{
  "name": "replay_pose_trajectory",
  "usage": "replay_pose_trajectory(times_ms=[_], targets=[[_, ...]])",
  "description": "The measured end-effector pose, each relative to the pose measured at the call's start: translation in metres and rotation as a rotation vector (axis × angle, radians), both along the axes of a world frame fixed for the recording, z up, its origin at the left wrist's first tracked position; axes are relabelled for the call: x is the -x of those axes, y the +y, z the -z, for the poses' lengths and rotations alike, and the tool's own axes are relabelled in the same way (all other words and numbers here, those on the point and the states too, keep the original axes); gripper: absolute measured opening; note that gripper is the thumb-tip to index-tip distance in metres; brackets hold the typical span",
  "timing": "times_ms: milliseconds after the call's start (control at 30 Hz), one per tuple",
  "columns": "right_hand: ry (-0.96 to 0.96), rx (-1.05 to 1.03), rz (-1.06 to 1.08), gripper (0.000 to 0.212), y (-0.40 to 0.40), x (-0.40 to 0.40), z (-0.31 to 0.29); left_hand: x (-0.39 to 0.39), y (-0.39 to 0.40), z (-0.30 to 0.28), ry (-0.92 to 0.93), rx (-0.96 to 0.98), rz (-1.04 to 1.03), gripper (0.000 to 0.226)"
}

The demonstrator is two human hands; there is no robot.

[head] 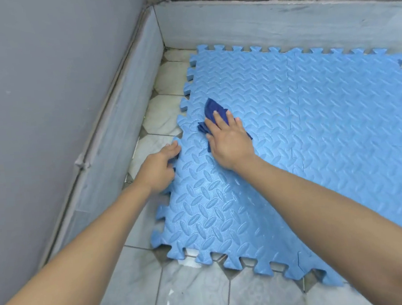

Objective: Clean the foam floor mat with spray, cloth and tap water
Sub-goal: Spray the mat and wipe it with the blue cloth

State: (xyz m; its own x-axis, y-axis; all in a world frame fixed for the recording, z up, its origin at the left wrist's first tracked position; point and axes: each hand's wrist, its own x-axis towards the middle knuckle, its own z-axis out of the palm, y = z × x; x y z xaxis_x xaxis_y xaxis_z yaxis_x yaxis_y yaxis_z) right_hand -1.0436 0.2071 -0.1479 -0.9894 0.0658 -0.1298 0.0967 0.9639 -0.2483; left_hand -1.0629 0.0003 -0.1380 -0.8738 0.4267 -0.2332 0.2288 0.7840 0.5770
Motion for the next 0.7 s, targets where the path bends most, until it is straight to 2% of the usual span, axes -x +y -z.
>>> replay_pose_trajectory(times_ms=[67, 167, 300, 367, 567, 700], targets=[[0.021, -0.030, -0.079, 0.052, -0.018, -0.024, 0.003, -0.010, 0.000, 0.004, 0.029, 0.037, 0.051, 0.053], [0.059, -0.073, -0.202, 0.053, -0.032, -0.087, 0.005, -0.027, -0.002, 0.011, 0.091, 0.110, 0.106, 0.056], [0.043, -0.098, -0.450, 0.057, -0.040, -0.168, -0.001, -0.032, 0.000, 0.015, 0.133, 0.147, 0.101, 0.062], [0.051, -0.130, -0.556, 0.058, -0.044, -0.182, -0.002, -0.033, 0.003, 0.017, 0.131, 0.147, 0.086, 0.064], [0.012, -0.063, -0.279, 0.058, -0.056, -0.191, -0.004, -0.027, 0.002, 0.025, 0.137, 0.141, 0.114, 0.076], [0.019, -0.086, -0.096, 0.058, 0.007, -0.225, -0.006, -0.029, 0.000, 0.034, 0.197, 0.142, 0.099, 0.074]])
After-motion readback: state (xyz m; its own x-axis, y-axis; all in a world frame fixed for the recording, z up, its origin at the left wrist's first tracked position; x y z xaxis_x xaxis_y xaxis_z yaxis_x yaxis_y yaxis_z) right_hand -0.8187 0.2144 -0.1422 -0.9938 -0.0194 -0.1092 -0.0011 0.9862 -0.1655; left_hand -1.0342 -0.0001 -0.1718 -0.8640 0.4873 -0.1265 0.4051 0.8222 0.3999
